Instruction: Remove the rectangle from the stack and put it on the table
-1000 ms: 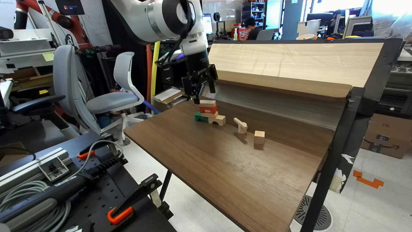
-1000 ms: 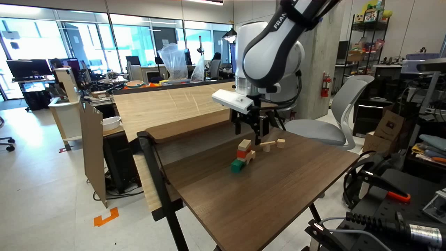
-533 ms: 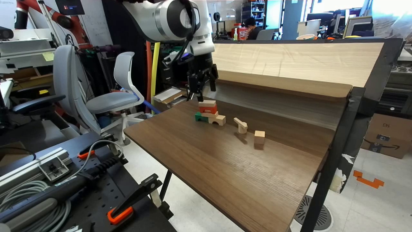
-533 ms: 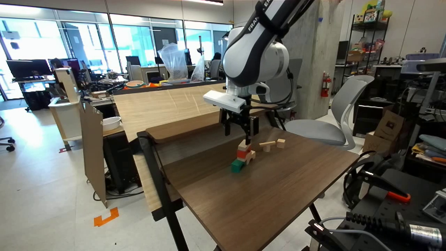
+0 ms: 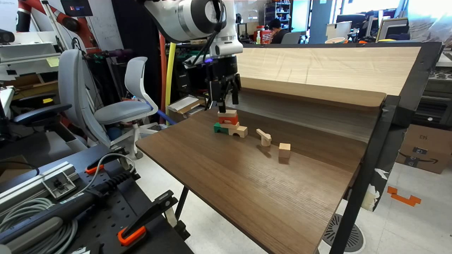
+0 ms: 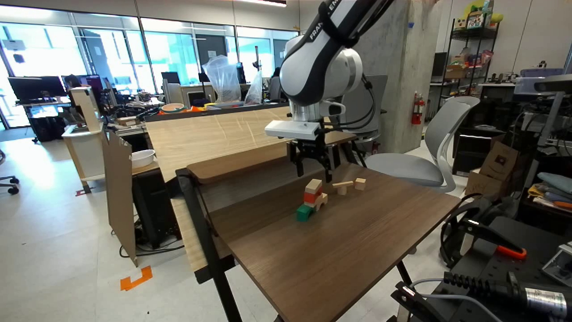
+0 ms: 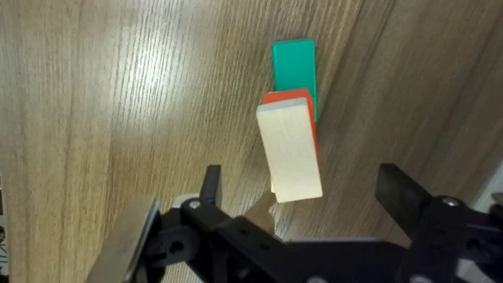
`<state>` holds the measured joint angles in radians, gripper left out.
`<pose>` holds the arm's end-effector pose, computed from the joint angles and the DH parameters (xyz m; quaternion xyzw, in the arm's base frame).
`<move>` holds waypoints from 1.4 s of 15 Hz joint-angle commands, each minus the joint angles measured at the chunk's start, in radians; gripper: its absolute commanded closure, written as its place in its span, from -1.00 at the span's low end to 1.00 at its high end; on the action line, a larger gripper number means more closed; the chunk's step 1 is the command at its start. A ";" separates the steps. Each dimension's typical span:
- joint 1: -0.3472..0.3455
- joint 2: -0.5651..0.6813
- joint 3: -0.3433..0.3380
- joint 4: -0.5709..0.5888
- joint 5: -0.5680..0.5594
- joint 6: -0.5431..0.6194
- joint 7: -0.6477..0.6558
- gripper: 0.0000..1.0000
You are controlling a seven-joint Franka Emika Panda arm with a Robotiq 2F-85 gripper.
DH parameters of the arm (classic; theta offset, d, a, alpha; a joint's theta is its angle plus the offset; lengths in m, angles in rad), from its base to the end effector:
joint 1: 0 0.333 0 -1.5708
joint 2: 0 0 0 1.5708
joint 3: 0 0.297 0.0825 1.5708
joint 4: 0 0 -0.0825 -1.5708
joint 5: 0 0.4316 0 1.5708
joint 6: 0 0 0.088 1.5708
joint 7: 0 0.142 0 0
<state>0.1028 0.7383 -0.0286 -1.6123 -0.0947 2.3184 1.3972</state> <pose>0.7077 0.0494 0.1080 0.8100 -0.5846 0.0175 0.0433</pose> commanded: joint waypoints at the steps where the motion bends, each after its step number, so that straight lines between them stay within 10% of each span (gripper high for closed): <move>1: 0.025 0.035 -0.027 0.055 0.020 -0.023 -0.035 -1.00; 11: 0.031 0.057 -0.030 0.054 0.023 0.004 -0.036 -1.00; 12: 0.032 0.058 -0.030 0.056 0.026 -0.002 -0.031 -0.50; 21: 0.039 0.036 -0.033 0.050 0.025 0.027 -0.021 0.73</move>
<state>0.1137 0.7720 -0.0339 -1.5723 -0.0926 2.3190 1.3805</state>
